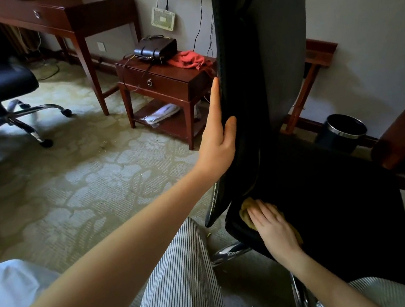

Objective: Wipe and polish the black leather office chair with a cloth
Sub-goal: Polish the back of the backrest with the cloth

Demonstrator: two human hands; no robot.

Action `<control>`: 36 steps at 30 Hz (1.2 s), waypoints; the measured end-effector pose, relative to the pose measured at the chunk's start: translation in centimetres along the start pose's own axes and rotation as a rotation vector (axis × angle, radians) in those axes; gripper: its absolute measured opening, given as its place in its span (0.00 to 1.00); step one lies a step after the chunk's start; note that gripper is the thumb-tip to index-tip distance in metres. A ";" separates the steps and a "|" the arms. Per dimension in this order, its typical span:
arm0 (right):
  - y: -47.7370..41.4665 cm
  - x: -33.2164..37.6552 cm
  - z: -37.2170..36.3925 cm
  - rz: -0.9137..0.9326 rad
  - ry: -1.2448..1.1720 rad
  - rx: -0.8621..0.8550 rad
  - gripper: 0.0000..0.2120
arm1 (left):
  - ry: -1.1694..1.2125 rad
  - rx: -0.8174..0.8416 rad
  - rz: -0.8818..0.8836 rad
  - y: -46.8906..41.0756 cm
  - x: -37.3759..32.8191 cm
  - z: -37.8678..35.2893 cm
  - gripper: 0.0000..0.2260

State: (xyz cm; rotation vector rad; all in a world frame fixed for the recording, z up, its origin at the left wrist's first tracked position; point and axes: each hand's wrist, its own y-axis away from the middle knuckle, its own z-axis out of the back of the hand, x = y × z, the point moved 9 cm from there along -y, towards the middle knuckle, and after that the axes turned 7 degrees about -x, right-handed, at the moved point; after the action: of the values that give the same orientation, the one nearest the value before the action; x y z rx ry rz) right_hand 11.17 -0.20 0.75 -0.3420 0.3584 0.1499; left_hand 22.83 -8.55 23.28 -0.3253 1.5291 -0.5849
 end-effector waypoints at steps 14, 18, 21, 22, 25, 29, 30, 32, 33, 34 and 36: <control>-5.7 -1.1 10.3 -0.175 -0.096 -0.478 0.22 | 0.016 -0.036 -0.009 0.5 -0.1 0.0 0.30; -3.7 0.4 6.0 -0.163 -0.085 -0.291 0.26 | 0.008 -0.015 -0.026 0.3 0.0 -0.1 0.30; -2.5 2.0 2.8 -0.201 -0.121 -0.081 0.33 | 0.005 -0.015 -0.029 0.0 0.0 -0.1 0.30; -2.0 2.7 1.9 -0.215 -0.138 -0.024 0.35 | 0.006 -0.016 -0.030 0.0 0.0 0.0 0.30; -1.1 4.0 0.9 -0.251 -0.198 0.039 0.38 | 0.005 -0.010 -0.029 0.1 0.2 0.0 0.30; -2.3 2.2 4.7 -0.286 -0.241 -0.175 0.36 | 0.003 -0.018 -0.033 0.1 0.1 0.2 0.31; -2.9 1.3 6.3 -0.295 -0.252 -0.251 0.38 | 0.005 -0.025 -0.030 0.1 0.0 0.2 0.31; -4.2 -0.5 9.6 -0.308 -0.243 -0.373 0.39 | 0.008 -0.038 -0.029 0.2 -0.1 0.2 0.31; -4.8 -1.4 10.8 -0.311 -0.216 -0.403 0.38 | 0.010 -0.041 -0.031 0.2 -0.1 0.2 0.31; -5.4 -1.9 11.6 -0.309 -0.188 -0.407 0.38 | 0.010 -0.044 -0.035 0.2 -0.1 0.2 0.30; -5.8 -2.3 11.7 -0.300 -0.162 -0.389 0.40 | 0.013 -0.042 -0.039 0.2 -0.2 0.2 0.30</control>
State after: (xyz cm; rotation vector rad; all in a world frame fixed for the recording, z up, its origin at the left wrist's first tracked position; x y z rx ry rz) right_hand 13.96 -1.70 13.66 -0.7579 0.1121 -0.0498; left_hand 23.03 -8.36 23.33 -0.3850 1.5519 -0.5866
